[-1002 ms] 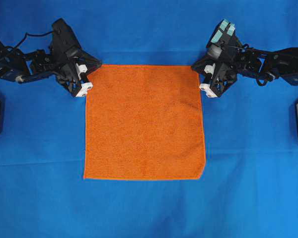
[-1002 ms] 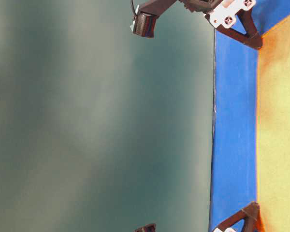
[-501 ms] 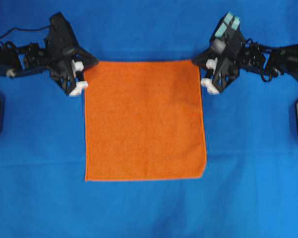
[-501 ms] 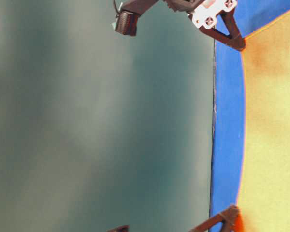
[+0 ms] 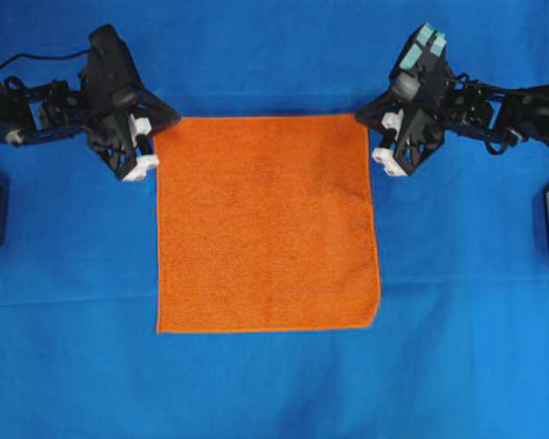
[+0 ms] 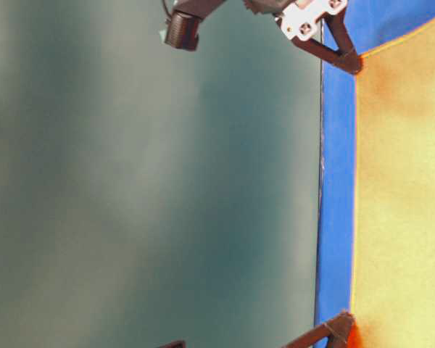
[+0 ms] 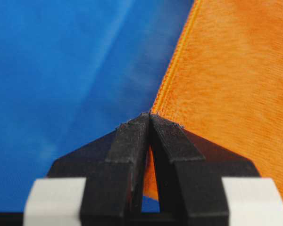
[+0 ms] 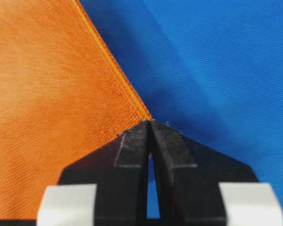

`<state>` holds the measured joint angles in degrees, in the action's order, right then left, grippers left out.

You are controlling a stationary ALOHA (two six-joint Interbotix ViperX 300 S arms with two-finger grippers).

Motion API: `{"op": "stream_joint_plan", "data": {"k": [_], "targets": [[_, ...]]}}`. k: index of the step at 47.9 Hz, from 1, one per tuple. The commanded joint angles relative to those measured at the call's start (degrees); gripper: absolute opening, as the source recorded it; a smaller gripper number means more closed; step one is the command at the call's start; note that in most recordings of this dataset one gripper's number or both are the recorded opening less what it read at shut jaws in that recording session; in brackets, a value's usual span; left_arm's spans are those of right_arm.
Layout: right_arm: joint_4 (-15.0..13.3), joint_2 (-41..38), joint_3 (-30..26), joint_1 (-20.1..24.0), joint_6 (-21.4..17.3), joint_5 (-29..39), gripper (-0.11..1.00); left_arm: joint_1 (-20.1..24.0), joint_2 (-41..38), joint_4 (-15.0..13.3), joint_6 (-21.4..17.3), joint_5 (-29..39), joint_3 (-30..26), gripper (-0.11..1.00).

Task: Fold the orange towel.
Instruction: 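Grasp the far corners and pull them toward the near edge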

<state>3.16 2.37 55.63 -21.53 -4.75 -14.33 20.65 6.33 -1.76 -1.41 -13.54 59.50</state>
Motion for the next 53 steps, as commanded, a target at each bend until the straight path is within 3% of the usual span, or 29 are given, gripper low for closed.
{"op": "stream_joint_plan", "data": {"k": [1, 18, 24, 35, 43, 53], "targets": [[0.3, 3.1, 0.0, 1.8, -0.7, 1.1, 0.01, -2.7, 2.3, 0.1, 0.4, 1.6, -1.0, 0.03], [0.2, 9.2, 3.1, 15.9, -6.4, 7.3, 0.01, -16.2, 5.5, 0.1, 4.2, 9.8, -0.9, 0.03], [0.3, 9.3, 3.3, 22.1, -9.5, 8.2, 0.01, -21.5, 5.2, 0.1, 7.9, 9.9, -1.1, 0.03], [0.3, 8.9, 3.2, 29.8, -15.4, 8.8, 0.01, -30.3, 4.0, 0.0, 17.3, 9.8, -2.1, 0.03], [0.2, 8.1, 2.5, 33.5, -17.6, 9.0, 0.01, -36.1, 1.7, 0.0, 21.0, 10.0, -4.7, 0.03], [0.3, 6.6, 1.1, 35.9, -19.2, 9.8, 0.01, -39.1, -0.4, 0.1, 21.4, 10.4, -6.8, 0.03]]}}
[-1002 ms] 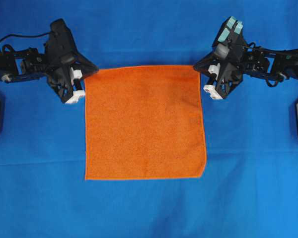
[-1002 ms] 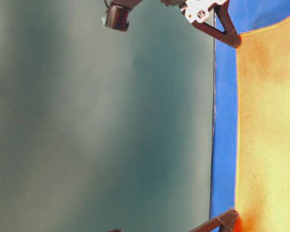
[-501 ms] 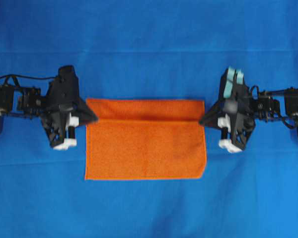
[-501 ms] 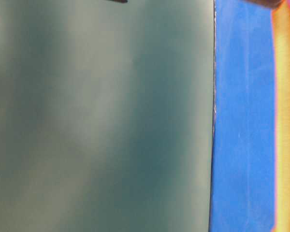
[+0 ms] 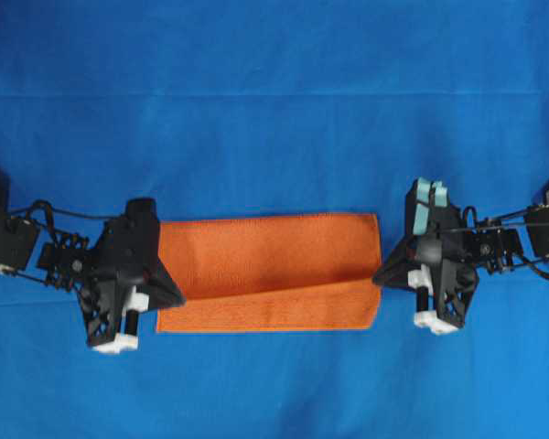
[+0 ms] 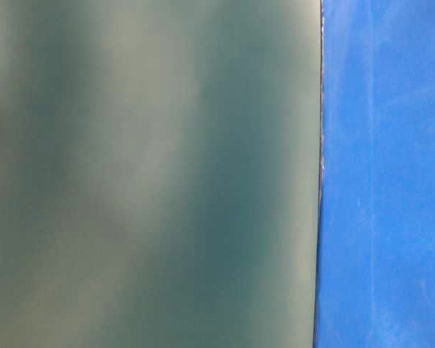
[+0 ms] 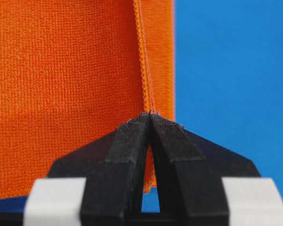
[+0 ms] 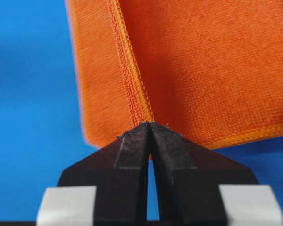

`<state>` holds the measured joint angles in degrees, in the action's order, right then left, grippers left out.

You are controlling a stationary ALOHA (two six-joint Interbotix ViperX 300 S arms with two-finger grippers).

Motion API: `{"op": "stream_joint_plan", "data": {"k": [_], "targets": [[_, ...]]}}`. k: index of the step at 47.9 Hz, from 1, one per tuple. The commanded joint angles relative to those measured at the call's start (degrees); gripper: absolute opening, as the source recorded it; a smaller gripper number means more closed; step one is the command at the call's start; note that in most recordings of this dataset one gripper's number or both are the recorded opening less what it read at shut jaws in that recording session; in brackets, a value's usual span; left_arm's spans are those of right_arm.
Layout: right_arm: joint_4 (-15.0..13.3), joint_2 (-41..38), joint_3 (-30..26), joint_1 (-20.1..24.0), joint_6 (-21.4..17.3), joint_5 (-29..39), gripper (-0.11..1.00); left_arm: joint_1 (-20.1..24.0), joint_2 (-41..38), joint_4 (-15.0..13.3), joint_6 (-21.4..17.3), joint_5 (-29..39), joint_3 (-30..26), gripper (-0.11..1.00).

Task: Fold the orange towel.
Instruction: 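Grasp the far corners and pull them toward the near edge, then lay the far edge onto the near edge and release both grippers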

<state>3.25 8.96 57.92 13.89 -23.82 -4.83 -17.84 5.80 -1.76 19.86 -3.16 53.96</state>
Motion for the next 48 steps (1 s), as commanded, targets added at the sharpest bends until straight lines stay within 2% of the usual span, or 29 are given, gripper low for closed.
{"op": "stream_joint_plan", "data": {"k": [1, 17, 27, 30, 33, 37, 40, 44, 48], "targets": [[0.2, -0.2, -1.3, 0.4, -0.1, 0.4, 0.01, -0.6, -0.1, 0.0, 0.1, 0.0, -1.2, 0.03], [0.2, -2.7, -3.4, 0.6, -0.3, 2.2, 0.01, -0.8, -1.8, 0.0, 0.2, 0.0, -1.4, 0.03], [0.2, -4.3, -4.5, 0.9, -1.9, 2.2, 0.02, -0.8, -3.1, 0.1, 0.2, 0.0, -2.3, 0.05], [0.2, -4.3, -4.7, 1.5, -2.5, 2.2, 0.09, -1.0, -3.1, 0.0, 0.2, 0.1, -2.3, 0.11], [0.2, -4.3, -4.7, 2.3, -2.9, 2.2, 0.27, -1.3, -2.8, 0.0, 0.2, 0.1, -2.2, 0.22], [0.2, -4.2, -4.9, 3.3, -3.3, 2.2, 0.52, -1.9, -2.4, 0.1, 0.2, 0.1, -1.9, 0.42], [0.2, -4.1, -5.0, 3.3, -3.5, 2.3, 0.65, -2.1, -1.8, 0.0, 0.0, 0.4, -1.8, 0.61], [0.1, -3.6, -4.9, 3.3, -3.3, 2.6, 0.62, -1.7, -0.6, 0.0, -0.7, 1.8, -1.7, 0.77], [-0.1, -2.5, -4.7, 2.2, -2.8, 3.6, 0.58, -0.5, 0.7, 0.1, -1.2, 3.4, -1.7, 0.79]]}}
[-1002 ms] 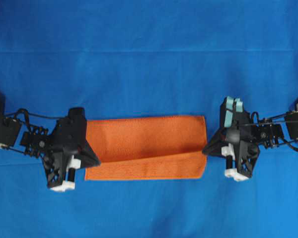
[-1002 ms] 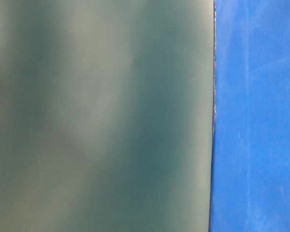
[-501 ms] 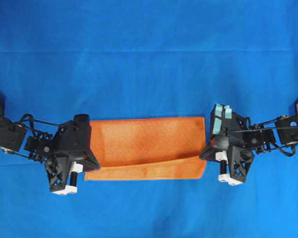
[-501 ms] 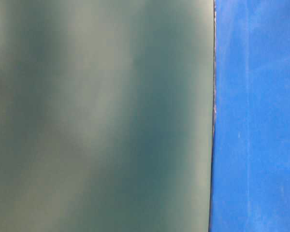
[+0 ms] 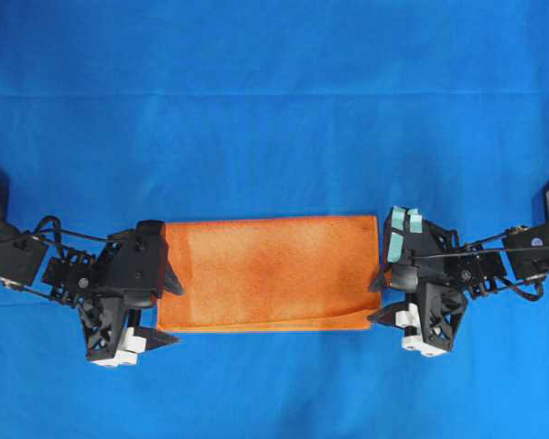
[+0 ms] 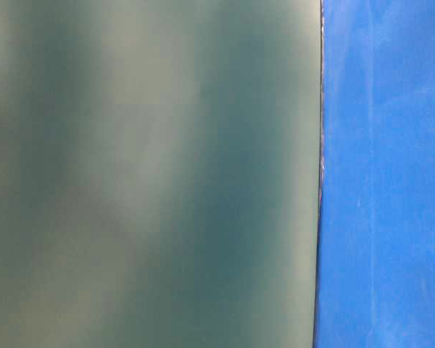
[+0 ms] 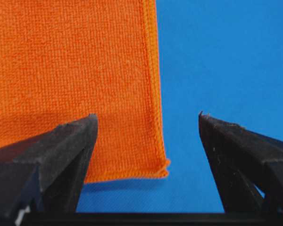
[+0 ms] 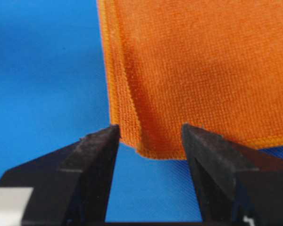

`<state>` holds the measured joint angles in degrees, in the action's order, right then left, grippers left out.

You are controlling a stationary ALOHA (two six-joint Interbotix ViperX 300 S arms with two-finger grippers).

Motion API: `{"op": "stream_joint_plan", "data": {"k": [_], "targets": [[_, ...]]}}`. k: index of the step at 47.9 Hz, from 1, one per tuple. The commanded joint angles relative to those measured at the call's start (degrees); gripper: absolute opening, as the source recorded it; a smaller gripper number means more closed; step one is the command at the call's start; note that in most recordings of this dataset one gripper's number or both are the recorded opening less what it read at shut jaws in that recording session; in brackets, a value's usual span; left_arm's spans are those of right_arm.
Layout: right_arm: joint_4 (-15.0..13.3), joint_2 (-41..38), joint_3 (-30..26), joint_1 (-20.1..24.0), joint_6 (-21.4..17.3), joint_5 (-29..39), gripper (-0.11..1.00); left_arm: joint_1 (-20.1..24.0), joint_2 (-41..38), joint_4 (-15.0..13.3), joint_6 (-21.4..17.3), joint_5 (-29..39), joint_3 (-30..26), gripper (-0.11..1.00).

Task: Fold the orange towel.
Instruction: 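Lay the far edge onto the near edge and release both grippers, then grasp the left and right ends of the folded towel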

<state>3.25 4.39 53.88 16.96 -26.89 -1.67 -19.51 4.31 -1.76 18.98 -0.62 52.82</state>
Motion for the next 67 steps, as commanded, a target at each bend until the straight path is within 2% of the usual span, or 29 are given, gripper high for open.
{"op": "stream_joint_plan", "data": {"k": [1, 5, 13, 18, 30, 43, 55, 60, 67], "targets": [[-0.3, 2.3, -0.6, -1.3, 0.4, 0.7, 0.58, 1.6, 2.5, 0.1, -0.5, 1.2, -0.5, 0.78], [-1.5, 3.9, -0.4, -3.6, 0.7, 2.4, 0.59, 3.9, 3.8, 0.1, -1.9, 2.2, -0.4, 0.76], [-6.5, 6.9, 0.1, -10.7, 0.9, 5.4, 0.59, 10.5, 4.9, 0.2, -6.8, 2.5, 0.7, 0.75], [-8.7, 6.9, 0.2, -15.0, 0.9, 5.9, 0.59, 13.9, 5.4, 0.2, -9.3, 2.5, 1.1, 0.75], [-11.6, 5.4, 0.4, -19.1, 0.9, 5.6, 0.59, 18.3, 4.6, 0.2, -10.8, 2.1, 2.2, 0.74], [-11.5, -2.4, -1.6, -19.0, 0.5, 4.7, 0.59, 19.0, -0.4, 0.2, -10.8, 0.4, 2.7, 0.74], [-11.1, -4.2, -2.6, -15.1, -0.1, 4.7, 0.59, 18.9, -1.7, 0.2, -10.2, 1.6, 3.0, 0.7], [-10.5, -4.2, -2.5, -14.8, -0.4, 4.9, 0.59, 18.9, -1.8, 0.2, -10.2, 1.9, 2.9, 0.65], [-10.5, -4.1, -2.5, -14.8, -0.3, 5.2, 0.58, 18.9, -1.8, 0.2, -10.2, 2.6, 2.7, 0.51]]}}
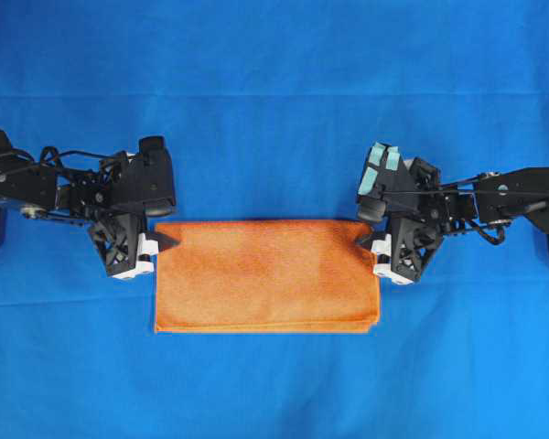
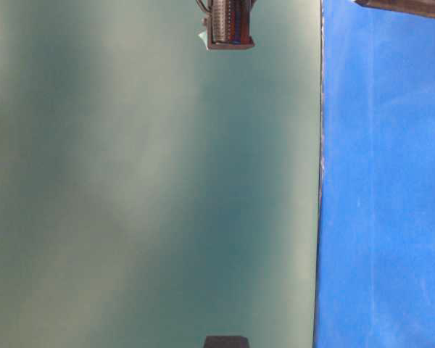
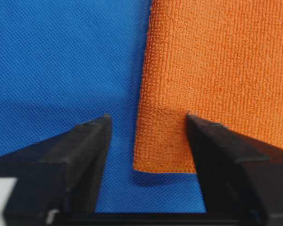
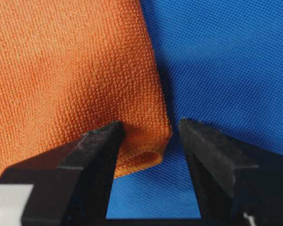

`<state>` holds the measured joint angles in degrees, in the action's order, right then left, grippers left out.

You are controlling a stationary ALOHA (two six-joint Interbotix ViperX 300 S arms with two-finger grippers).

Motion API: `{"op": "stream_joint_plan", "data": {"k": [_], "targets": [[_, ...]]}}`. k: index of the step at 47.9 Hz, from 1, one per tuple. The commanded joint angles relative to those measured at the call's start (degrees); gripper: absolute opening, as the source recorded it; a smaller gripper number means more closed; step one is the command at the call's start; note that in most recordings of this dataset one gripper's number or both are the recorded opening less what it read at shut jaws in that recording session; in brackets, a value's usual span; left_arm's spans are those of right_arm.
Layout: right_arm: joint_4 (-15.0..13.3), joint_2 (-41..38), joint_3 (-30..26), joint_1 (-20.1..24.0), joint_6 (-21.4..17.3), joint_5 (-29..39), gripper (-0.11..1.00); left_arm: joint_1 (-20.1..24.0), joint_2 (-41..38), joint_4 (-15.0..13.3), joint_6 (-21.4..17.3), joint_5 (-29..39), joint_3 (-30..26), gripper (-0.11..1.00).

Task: Fold the orange towel.
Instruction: 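Grasp the left and right ends of the folded towel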

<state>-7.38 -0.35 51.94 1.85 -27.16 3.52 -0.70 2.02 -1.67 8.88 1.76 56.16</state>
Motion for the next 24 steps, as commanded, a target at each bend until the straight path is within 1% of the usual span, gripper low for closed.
{"op": "stream_joint_plan", "data": {"k": [1, 3, 6, 13, 14, 20, 24], "targets": [[0.0, 0.5, -0.6, 0.4, 0.0, 0.1, 0.58, 0.1, 0.5, 0.1, -0.1, 0.5, -0.6, 0.49], [-0.1, 0.5, -0.6, 0.4, 0.1, 0.3, 0.56, 0.2, 0.5, 0.1, 0.0, 1.1, -0.7, 0.43], [-0.2, 0.6, -0.6, 0.4, 0.1, 0.7, 0.48, 0.0, 0.5, 0.1, 0.0, 2.3, -0.8, 0.35], [-0.2, 1.0, -0.4, 0.4, 0.2, 0.9, 0.08, -0.4, 0.5, 0.1, -0.1, 4.3, -1.0, 0.18], [-0.2, 1.0, -0.4, 0.4, 0.2, 0.9, 0.04, -0.4, 0.4, 0.1, -0.2, 4.6, -1.0, 0.16], [-0.2, 1.4, -0.4, 0.4, 0.2, 0.9, 0.03, -0.4, 0.5, 0.1, -0.4, 5.6, -1.3, 0.05], [-0.2, 1.9, -0.4, 0.4, 0.2, 0.9, 0.03, -0.4, 0.7, 0.1, -0.6, 6.2, -1.8, 0.03]]}}
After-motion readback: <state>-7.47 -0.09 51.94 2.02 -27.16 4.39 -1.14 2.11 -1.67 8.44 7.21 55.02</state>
